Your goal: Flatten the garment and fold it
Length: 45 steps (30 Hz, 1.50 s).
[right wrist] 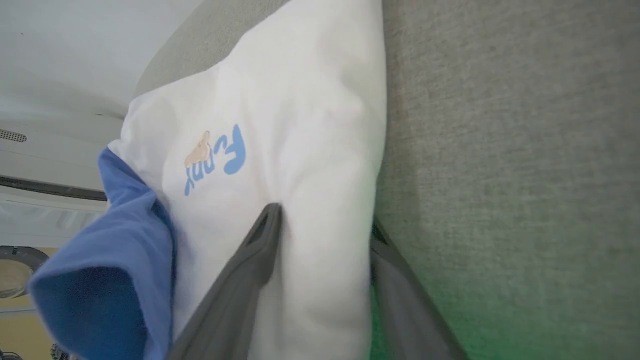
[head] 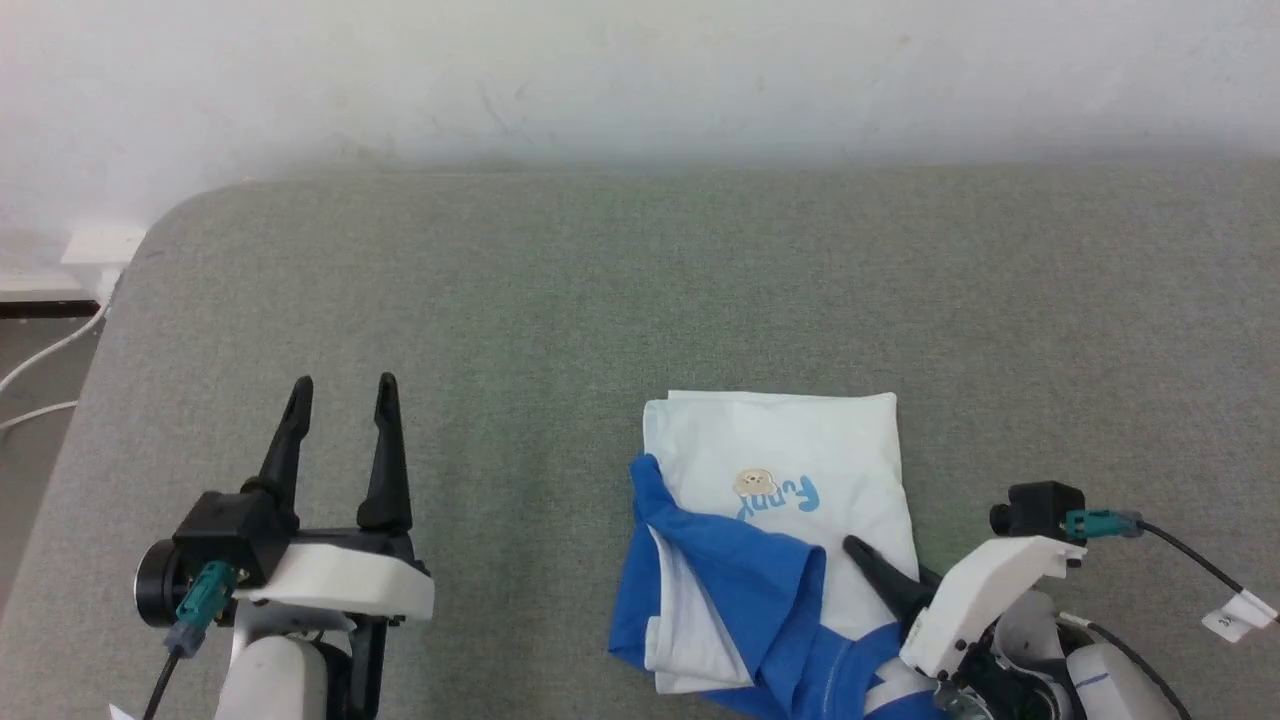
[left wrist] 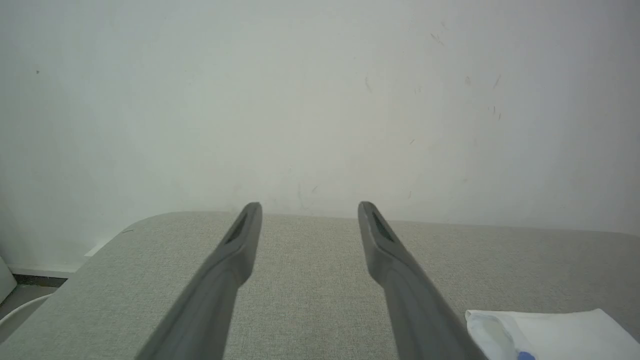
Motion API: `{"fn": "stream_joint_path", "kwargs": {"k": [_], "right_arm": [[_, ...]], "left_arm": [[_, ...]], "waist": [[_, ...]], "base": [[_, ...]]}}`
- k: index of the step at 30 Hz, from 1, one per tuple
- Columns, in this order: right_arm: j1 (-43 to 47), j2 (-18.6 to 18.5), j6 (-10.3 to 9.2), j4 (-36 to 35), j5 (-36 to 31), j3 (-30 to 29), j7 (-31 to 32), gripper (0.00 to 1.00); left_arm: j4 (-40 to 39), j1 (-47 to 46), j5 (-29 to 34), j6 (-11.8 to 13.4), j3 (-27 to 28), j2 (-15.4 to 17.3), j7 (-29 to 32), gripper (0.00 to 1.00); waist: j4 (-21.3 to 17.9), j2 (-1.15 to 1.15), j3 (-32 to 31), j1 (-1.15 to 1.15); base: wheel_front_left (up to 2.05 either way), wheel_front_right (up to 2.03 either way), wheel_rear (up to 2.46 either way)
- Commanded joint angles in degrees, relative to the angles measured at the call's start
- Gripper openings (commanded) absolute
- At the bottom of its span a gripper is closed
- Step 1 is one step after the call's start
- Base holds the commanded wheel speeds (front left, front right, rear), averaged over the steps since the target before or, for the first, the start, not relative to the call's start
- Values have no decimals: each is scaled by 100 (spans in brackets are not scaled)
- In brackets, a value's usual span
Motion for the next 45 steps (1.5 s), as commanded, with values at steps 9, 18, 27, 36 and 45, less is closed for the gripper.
{"fn": "stream_joint_path", "kwargs": {"k": [9, 18, 27, 36, 45], "right_arm": [[-583, 6, -5, -330, -1921, 158, 370, 0], [-1476, -1030, -5, -1139, -3621, 1184, 922, 0], [-2454, -1902, -5, -554, -3854, 1304, 414, 0], [-3318, -2257, -5, 594, -4511, 562, -343, 0], [-3972, -2363, -5, 1504, -5334, -644, -971, 0]], "left_arm": [[-113, 117, 37, -8, 145, -10, -29, 100], [-413, -71, 136, -51, 268, 14, -29, 100], [-696, -488, 325, -126, 94, 169, -29, 100], [-819, -965, 460, -181, -162, 500, -25, 100], [-984, -1304, 437, -208, -271, 841, 120, 100]], "waist": [[-381, 0, 73, 0], [-1317, 0, 466, 0], [-2219, 0, 1201, 0], [-2468, 0, 1978, 0], [-2229, 0, 2569, 0]], "base": [[0, 0, 0], [0, 0, 0], [0, 0, 0], [0, 0, 0], [0, 0, 0]]}}
